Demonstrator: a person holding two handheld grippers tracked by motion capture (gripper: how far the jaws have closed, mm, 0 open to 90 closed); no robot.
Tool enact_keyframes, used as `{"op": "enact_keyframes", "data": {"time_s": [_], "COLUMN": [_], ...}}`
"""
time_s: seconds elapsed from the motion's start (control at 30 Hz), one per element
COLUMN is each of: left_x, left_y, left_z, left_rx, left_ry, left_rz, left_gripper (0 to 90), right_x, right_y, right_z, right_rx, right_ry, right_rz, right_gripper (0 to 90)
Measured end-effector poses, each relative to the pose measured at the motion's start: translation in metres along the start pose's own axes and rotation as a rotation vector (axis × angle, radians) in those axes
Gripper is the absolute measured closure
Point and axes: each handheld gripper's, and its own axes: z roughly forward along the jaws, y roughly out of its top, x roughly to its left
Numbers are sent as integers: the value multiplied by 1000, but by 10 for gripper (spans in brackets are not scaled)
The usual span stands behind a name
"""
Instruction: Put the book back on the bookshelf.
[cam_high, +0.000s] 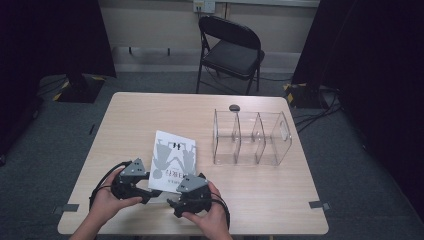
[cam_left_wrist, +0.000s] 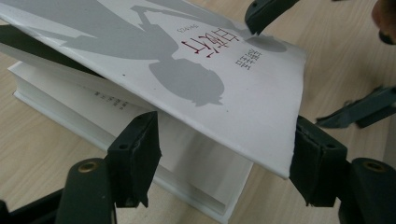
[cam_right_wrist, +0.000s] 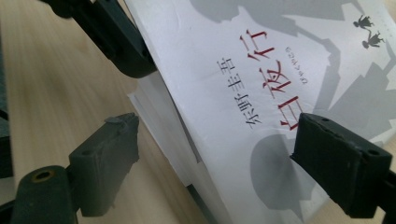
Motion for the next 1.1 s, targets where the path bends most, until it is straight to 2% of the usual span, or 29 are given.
{"op": "enact_keyframes", "data": {"time_s": [0.1,0.17,0.4,0.57,0.67,0.73,0.8,0.87,0.9,1.0,1.1], "left_x": [-1,-1,-2,-3,-3,-3,-3,-4,-4,0,4], "left_y": [2,2,3,2,2,1,0,-2,-4,-9,-16], "left_z": [0,-1,-1,0,-1,0,1,2,3,4,6], "left_rx": [-1,8,16,17,24,18,35,43,46,36,8], "left_ry": [0,6,12,17,21,22,34,49,51,40,35], "left_rz": [3,19,25,27,29,27,39,53,47,31,27], "left_gripper": [317,317,319,323,323,325,327,327,327,337,354], "right_x": [4,5,8,7,8,8,8,7,7,8,14], "right_y": [-3,-3,0,-1,-1,-2,-3,-3,-3,2,6], "right_z": [5,7,15,22,25,25,25,24,24,22,21], "right_rx": [-21,-29,0,-3,-4,-9,-13,-20,-18,1,32], "right_ry": [-34,-54,-123,-182,-203,-207,-211,-198,-194,-182,-200], "right_rz": [-9,-7,-36,-40,-72,-94,-105,-104,-106,-148,-205], "right_gripper": [132,131,126,126,138,153,170,195,209,276,346]}}
